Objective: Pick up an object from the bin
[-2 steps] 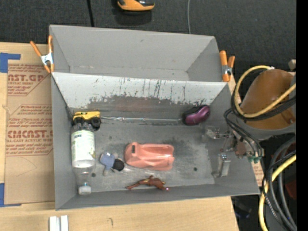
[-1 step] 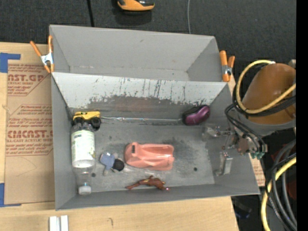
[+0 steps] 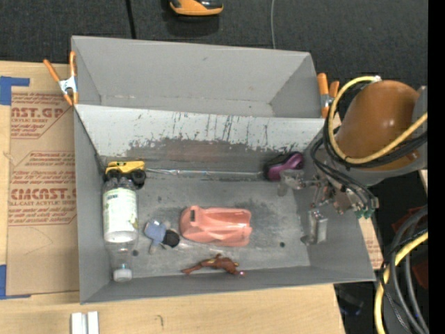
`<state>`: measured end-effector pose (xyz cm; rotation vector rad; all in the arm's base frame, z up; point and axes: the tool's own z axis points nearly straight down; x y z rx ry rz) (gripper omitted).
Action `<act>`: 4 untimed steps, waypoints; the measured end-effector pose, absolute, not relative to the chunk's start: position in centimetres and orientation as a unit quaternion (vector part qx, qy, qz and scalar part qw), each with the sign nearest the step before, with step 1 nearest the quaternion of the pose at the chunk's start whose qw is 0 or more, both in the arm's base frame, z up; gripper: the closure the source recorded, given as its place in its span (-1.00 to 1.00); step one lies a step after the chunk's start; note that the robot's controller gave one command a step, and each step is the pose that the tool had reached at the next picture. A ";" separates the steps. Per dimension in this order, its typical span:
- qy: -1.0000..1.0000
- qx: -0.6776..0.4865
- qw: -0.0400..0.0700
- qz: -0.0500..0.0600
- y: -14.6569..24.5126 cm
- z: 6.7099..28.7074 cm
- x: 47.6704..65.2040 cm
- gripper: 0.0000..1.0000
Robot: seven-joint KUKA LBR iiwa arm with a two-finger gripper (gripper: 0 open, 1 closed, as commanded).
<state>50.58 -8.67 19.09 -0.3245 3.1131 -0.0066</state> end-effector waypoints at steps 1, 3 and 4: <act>0.987 -0.158 0.003 0.000 -5.8 12.6 51.2 -1.00; 0.983 -0.183 0.003 0.000 0.1 9.1 53.0 -1.00; 0.987 -0.159 0.004 0.000 3.1 7.1 51.7 1.00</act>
Offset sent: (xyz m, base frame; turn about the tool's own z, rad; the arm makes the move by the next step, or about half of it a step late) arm 0.0321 0.0726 -0.0766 -0.1686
